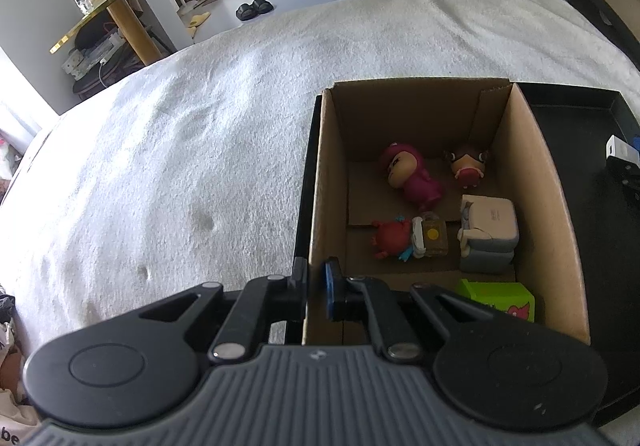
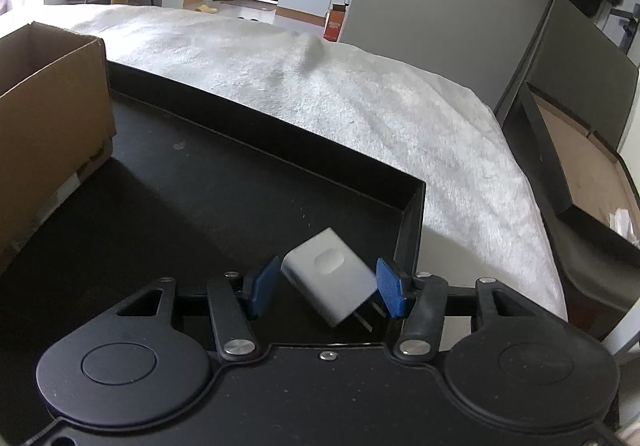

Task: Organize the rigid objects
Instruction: 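Move the right tool to the white plug-shaped block and grasp it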

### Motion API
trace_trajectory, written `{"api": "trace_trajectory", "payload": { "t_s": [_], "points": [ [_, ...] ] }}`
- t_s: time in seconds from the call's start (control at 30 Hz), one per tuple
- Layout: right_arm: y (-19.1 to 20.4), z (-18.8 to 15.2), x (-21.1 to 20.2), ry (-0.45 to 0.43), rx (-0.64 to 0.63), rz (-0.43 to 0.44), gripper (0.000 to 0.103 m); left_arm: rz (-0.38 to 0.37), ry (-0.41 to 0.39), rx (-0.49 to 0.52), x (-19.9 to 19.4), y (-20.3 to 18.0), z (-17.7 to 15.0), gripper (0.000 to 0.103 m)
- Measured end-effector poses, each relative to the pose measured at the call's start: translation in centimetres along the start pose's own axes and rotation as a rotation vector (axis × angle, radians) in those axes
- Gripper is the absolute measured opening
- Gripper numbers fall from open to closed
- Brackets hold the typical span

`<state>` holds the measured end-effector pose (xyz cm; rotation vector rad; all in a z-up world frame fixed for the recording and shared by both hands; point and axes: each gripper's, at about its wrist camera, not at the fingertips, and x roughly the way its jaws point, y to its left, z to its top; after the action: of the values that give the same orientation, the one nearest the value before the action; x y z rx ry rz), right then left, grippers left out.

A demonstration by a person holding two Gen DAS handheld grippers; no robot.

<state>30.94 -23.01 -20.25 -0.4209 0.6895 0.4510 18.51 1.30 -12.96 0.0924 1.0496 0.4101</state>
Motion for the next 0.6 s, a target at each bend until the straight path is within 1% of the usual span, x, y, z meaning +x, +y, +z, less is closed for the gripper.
{"api": "trace_trajectory", "payload": {
  "t_s": [0.13, 0.2, 0.3, 0.6],
  "points": [
    [-0.3, 0.6, 1.3, 0.036, -0.026, 0.006, 0.052, -0.002, -0.002, 0.002, 0.0, 0.0, 0.0, 0.008],
    [-0.6, 0.6, 1.4, 0.046, -0.004, 0.017, 0.051, -0.003, -0.002, 0.0, 0.0, 0.0, 0.0, 0.008],
    [-0.8, 0.4, 1.0, 0.069, 0.026, 0.029, 0.051, -0.001, -0.001, 0.001, 0.0, 0.0, 0.0, 0.008],
    [0.6, -0.7, -1.0, 0.117, 0.021, 0.078, 0.047, -0.005, -0.002, -0.007, -0.1, 0.1, 0.0, 0.008]
  ]
}}
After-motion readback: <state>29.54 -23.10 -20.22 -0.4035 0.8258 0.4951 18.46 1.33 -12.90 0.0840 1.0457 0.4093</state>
